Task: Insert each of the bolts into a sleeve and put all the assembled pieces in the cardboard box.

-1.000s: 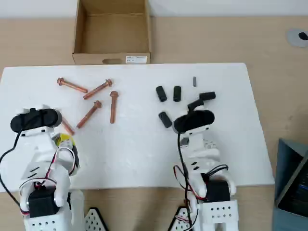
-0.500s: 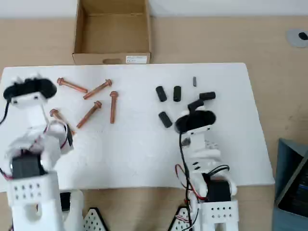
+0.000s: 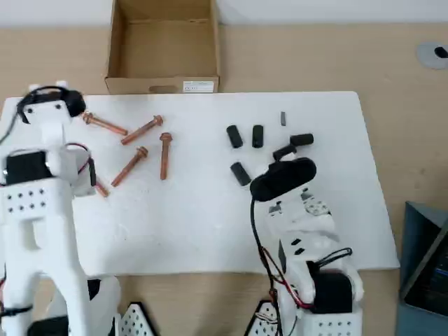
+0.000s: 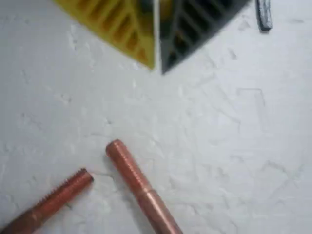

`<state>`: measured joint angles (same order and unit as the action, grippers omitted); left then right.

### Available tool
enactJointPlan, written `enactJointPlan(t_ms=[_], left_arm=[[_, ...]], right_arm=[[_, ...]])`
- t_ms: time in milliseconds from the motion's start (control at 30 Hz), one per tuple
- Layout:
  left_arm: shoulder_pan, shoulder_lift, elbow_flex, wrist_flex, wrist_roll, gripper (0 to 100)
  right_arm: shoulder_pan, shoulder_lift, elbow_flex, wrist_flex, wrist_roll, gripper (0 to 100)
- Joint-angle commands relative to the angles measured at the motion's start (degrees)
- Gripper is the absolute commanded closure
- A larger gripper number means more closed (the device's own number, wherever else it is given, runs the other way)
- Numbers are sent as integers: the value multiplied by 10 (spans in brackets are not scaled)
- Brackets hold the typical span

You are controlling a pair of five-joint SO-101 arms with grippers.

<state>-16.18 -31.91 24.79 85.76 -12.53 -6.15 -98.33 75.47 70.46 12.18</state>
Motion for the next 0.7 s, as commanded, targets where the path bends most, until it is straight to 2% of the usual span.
enactJointPlan(t_ms=[0,200,400,500,667], left_arm=[[-12,36,-68,7,8,993],[-12,77,-78,8,9,993],[-12,84,-76,9,5,993],[-12,84,-81,27,5,993],[-12,84,-72,33,4,993]], right_arm=[[8,136,-121,-2,4,986],[7,456,-374,49,2,986],[3,727,-604,175,24,986],[-6,829,-684,243,104,988],[-25,917,-746,244,122,977]])
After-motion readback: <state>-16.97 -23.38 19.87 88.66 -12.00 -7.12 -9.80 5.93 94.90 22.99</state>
